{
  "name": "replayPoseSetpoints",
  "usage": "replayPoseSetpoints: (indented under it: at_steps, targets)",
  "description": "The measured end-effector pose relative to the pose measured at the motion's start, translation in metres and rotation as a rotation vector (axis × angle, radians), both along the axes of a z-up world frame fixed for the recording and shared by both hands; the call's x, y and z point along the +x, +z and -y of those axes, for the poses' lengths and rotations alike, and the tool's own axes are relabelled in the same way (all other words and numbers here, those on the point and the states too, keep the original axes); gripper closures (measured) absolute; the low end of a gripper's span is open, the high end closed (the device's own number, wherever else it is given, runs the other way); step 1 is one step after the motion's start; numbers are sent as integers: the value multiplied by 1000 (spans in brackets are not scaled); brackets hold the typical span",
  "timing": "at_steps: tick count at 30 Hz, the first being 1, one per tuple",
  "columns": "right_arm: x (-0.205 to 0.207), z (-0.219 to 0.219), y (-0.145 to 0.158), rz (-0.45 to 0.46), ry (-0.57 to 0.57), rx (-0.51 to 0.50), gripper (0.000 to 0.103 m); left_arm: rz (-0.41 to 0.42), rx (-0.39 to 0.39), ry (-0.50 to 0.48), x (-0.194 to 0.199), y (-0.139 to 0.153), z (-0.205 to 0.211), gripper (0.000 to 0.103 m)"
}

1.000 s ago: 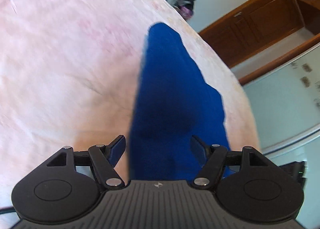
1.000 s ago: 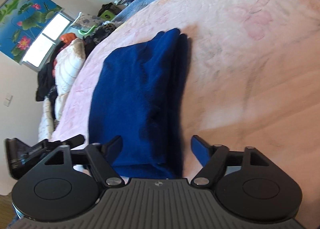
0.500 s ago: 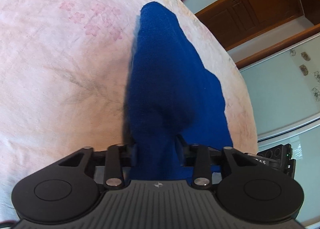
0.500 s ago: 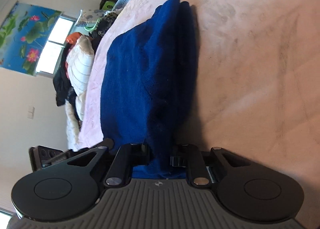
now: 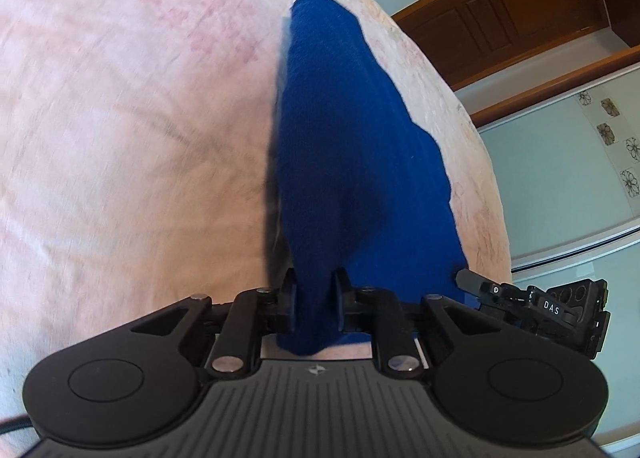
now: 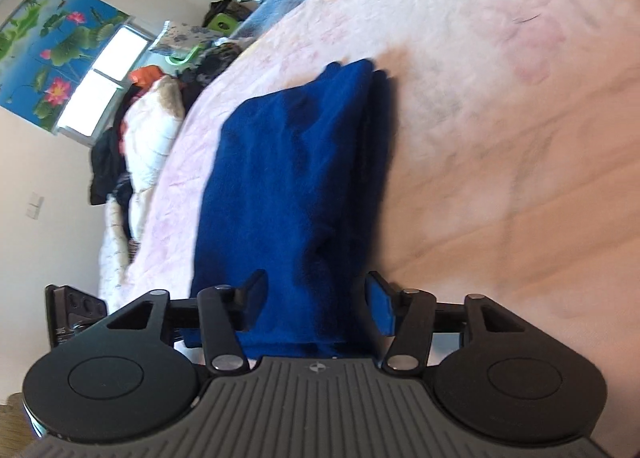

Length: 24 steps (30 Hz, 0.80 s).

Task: Fold small clothes

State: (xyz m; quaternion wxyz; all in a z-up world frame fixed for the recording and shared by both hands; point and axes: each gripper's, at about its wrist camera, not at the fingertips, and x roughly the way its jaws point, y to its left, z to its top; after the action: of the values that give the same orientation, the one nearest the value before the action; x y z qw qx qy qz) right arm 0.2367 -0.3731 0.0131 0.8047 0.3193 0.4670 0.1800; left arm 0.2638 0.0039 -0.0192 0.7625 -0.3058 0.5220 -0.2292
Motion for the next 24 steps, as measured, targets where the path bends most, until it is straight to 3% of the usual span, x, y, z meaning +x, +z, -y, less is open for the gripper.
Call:
replayPoseSetpoints:
  at_steps: [2,4,6,9,10,11,13,16,18,21,24]
  targets:
    - [0,4,-8,-39,-5,2,45,2,0,-4,-3,-1,3,81]
    - [-1,3,-18,-66,17,62,45,10,-4,-8,-3,1,6,72]
    - [1,-2,-22,-76,33,102,45,18,-15,-22,-3,4,10,54]
    - [7,-7,-28,-98,31,160,46,43,15,-45,-3,9,20,46]
    - [9,-7,-30,-106,31,179,50,54,36,-50,-4,11,24,46]
    - [10,-8,-32,-118,32,184,69,58,52,-54,-4,13,27,46]
    - [11,-10,-36,-143,40,158,74,58,70,-51,-4,16,28,46]
    - [8,-8,-38,-147,30,185,73,70,48,-45,-5,20,21,43]
    - [7,-7,-39,-141,29,200,68,43,-20,-25,-1,16,11,29]
    - [7,-6,-39,-137,24,230,60,-25,-107,30,7,2,-7,30]
    - [8,-7,-36,-133,29,229,56,-30,-143,43,7,-2,-10,31]
